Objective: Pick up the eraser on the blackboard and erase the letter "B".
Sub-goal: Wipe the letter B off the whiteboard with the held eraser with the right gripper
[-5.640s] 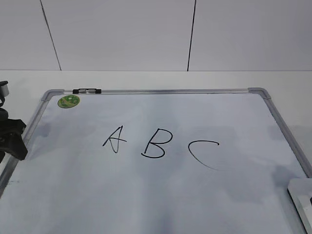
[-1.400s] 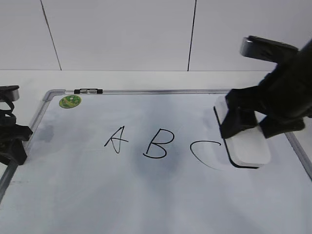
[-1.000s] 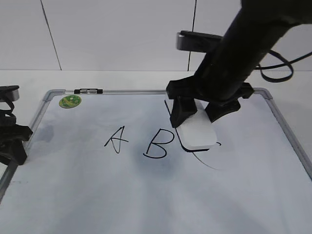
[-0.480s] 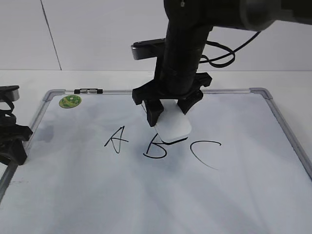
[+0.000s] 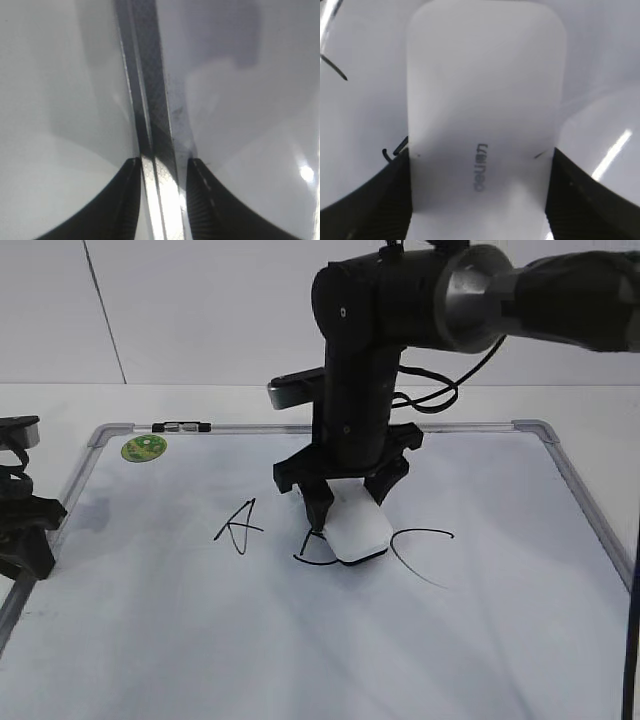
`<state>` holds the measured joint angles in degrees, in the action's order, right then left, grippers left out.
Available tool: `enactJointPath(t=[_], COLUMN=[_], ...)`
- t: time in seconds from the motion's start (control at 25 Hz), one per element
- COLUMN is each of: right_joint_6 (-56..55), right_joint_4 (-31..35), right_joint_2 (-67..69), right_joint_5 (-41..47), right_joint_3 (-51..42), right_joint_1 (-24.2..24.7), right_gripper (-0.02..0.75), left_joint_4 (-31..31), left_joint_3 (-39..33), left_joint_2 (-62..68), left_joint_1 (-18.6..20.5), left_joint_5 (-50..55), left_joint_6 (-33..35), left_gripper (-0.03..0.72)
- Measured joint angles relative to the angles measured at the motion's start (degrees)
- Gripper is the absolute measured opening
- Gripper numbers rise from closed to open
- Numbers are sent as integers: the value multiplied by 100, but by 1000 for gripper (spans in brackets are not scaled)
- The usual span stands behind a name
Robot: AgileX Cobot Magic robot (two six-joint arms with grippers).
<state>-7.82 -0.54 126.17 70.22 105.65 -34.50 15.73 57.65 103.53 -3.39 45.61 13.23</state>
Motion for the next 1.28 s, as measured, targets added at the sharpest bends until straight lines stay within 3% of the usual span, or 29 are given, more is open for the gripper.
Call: enactJointPath(t=[0.48,1.28], right_joint_6=[-36,-102], right_joint_4=[-259,-24], right_joint_2=[159,227], right_joint_5=[-68,-33], right_joint_3=[0,58], right_joint_1=[0,-88], right_gripper=[543,543], left_joint_4=[0,-20], left_joint_3=[0,0], left_joint_2=[0,0], left_joint_1=[0,0], left_joint_5=[7,25], left_joint_6=[0,0], left_gripper=[235,235])
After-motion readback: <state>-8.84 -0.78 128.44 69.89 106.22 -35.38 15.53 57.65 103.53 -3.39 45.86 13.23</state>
